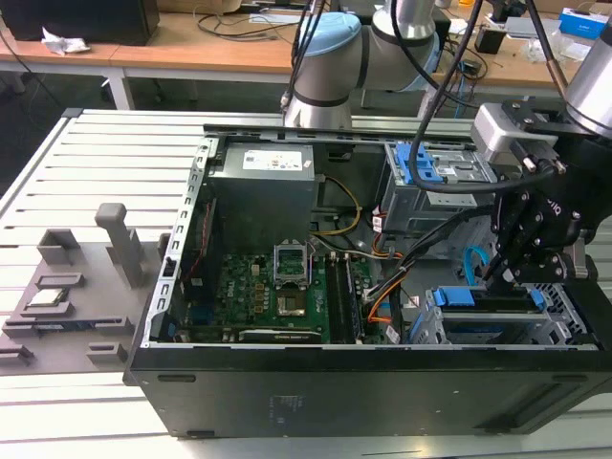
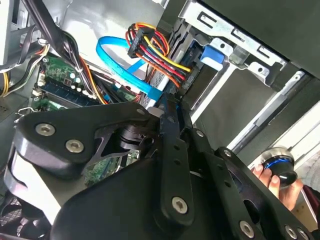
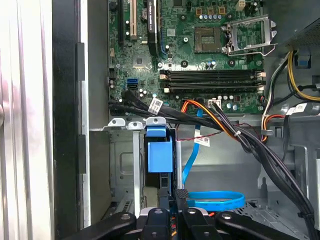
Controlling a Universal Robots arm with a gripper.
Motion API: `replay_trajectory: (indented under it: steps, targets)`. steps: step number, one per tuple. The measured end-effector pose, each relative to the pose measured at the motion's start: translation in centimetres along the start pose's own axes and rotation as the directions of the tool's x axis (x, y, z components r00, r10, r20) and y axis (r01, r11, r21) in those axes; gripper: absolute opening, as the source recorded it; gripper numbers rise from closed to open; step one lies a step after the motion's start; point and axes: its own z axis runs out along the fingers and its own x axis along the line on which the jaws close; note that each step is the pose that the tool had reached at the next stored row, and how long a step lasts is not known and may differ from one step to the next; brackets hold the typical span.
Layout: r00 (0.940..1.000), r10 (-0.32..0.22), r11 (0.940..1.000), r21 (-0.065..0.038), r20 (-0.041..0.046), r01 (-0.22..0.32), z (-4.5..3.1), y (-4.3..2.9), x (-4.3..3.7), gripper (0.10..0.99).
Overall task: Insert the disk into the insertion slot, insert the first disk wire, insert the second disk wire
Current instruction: 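Insert the second disk wire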
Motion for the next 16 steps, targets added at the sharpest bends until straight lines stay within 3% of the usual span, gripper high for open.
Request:
replay_trajectory:
  steps: [3,13,16]
  targets:
    - [1.0,0.0,1.0,0.0,-0.0003,0.0,0.41,-0.02,-0.02,0.161]
    - [1.0,0.0,1.0,0.0,-0.0038,0.0,0.75,-0.04,-0.03,0.161]
    - [1.0,0.0,1.0,0.0,-0.0034,0.0,0.82,-0.04,-0.03,0.235]
